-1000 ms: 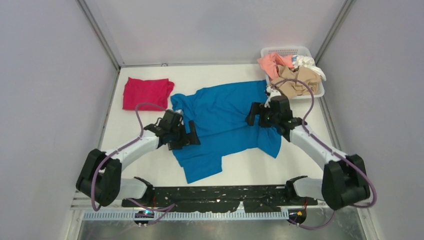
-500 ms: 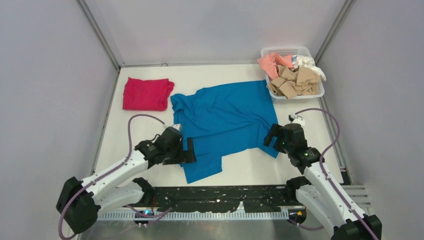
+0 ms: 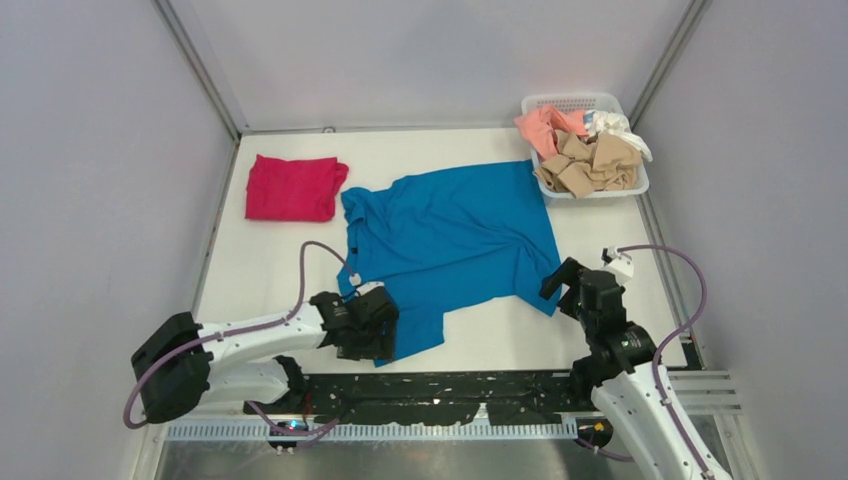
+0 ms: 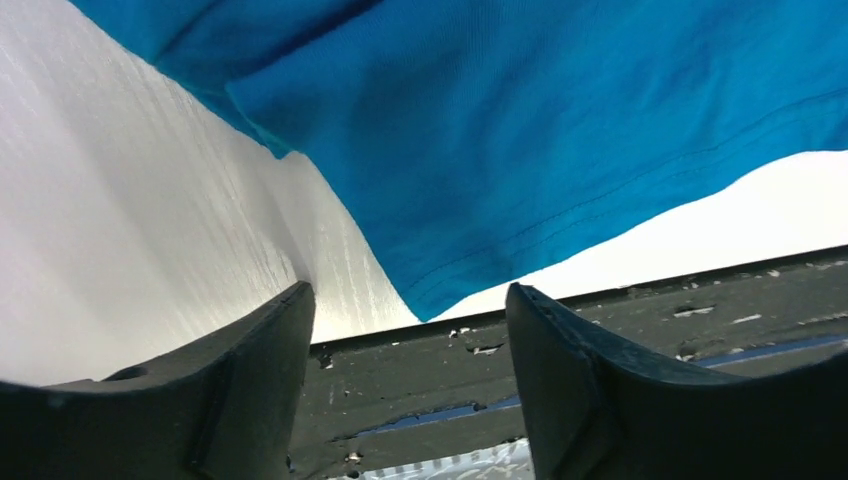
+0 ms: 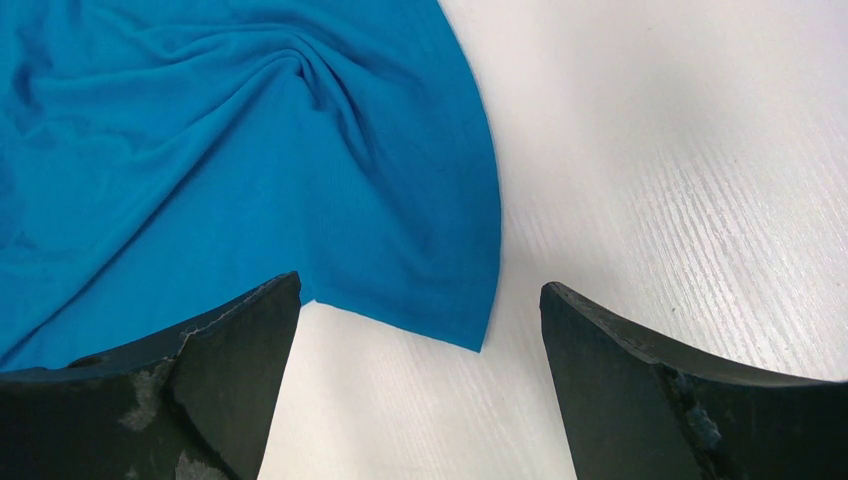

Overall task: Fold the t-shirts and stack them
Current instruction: Flatten out the tshirt

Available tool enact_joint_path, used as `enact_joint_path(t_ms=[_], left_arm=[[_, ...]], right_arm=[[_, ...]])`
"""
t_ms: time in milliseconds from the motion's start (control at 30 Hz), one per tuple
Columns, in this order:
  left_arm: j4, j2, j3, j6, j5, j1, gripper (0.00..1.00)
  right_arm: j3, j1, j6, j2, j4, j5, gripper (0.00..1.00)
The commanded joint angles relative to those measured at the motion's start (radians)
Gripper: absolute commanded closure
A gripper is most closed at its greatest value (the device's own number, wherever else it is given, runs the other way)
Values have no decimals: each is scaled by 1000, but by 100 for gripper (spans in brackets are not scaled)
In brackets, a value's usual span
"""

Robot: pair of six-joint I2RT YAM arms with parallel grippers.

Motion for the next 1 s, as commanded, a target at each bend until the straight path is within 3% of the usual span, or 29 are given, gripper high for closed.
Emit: enact_joint_path(t_ms=[0,100,333,467,667,767,867,967], left_arm=[[-86,87,43,-81,-65,-66,31],[-96,158,99,-112,-100,-107,32],[-155,335,180,-205,-165,-162,49],[-83,356,169,-193,-158,-163,53],[-115,362,224,-161,-212,-159,63],[-94,360,208,-146,-209,-141,73],[-45,353,182,-125,-187,-115,100],[-19,331,177,-88,-187,-104,100]], right_arm=[[-14,-5,10,2,16,13,5],[-18,-5,11,31,40,-3,5],[-22,-5,-6,82,71,-31,5],[-37,-4,-8,79,92,-51,5],[-41,-5,-19,69,100,-64,5],[-42,-4,-21,61,99,-74,5],[-41,-5,-17,54,93,-75,5],[-37,-5,-5,55,75,-84,3]])
